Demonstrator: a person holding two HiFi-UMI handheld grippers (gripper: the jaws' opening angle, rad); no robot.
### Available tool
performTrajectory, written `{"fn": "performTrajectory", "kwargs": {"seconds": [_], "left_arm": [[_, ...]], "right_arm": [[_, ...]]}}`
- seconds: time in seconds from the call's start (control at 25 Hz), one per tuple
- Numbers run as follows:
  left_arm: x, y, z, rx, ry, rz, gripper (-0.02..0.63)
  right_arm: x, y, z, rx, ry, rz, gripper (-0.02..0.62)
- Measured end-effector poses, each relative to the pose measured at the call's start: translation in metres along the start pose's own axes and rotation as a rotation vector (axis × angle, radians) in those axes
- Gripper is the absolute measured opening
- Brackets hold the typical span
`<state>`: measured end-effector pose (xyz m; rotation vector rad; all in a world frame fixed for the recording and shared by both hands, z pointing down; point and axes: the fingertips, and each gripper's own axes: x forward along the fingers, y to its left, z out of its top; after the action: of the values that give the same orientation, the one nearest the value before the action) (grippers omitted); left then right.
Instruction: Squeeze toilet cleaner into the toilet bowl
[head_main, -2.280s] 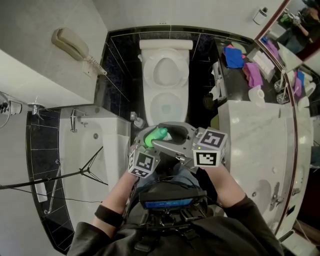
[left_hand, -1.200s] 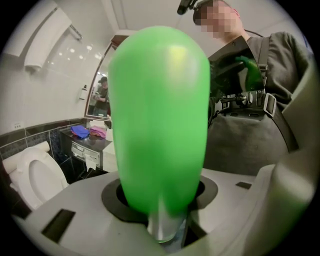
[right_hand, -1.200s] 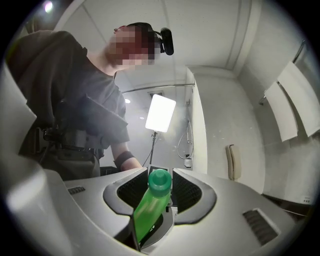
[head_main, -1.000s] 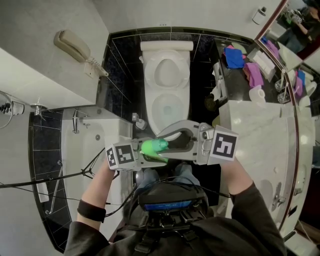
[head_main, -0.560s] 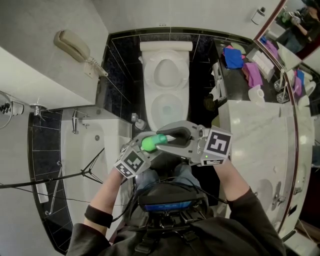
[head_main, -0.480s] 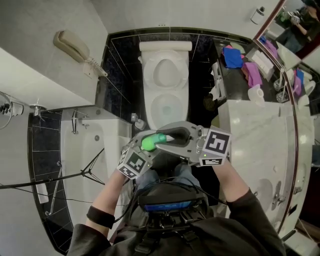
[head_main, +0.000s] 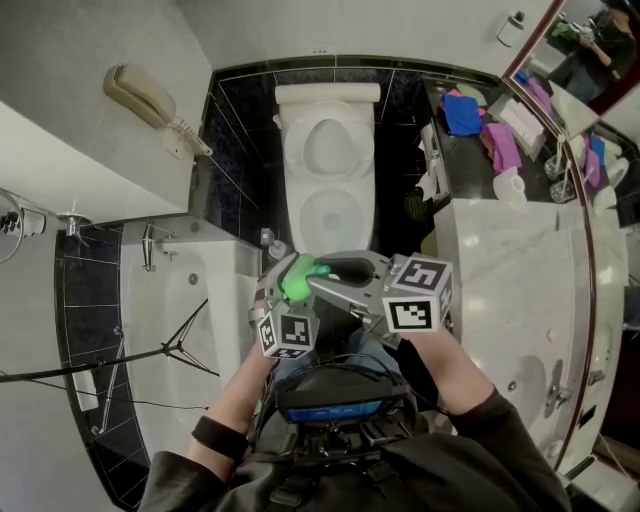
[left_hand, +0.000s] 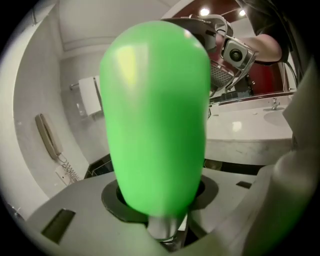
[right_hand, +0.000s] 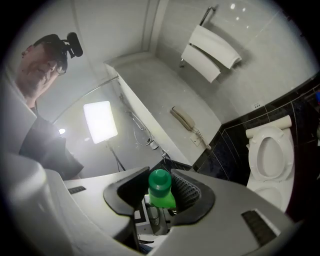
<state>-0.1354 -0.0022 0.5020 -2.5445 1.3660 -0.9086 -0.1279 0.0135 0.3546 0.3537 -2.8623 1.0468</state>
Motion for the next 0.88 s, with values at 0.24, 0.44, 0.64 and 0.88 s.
{"fn": "performTrajectory", "kwargs": {"seconds": [0.24,0.44,0.64,0.88], "left_arm": [[0.003,-0.004,-0.002,-0.017,0.008,-0.048,0.192],[-0.002,-0.014,0.011,-0.058,-0.028,-0.216,0.192],[-0.026,-0.038,0.034,-0.079,-0.081,-0.589,0.192],[-0.052,-0.054,0.035,-0.04,-0.07,-0.865,0.192]], "right_arm": [[-0.001,-0.009,0.004,-0.022,-0.047,-0.029,0.225],[-0.005,-0.003,0.013,-0.208,-0.084,0.035,0.292],[-0.011,0.024,0.017,-0.498,-0.042,0.149,0.295],[-0.012,0.042,0.01,-0.685,0.065,0.237,0.294]]}}
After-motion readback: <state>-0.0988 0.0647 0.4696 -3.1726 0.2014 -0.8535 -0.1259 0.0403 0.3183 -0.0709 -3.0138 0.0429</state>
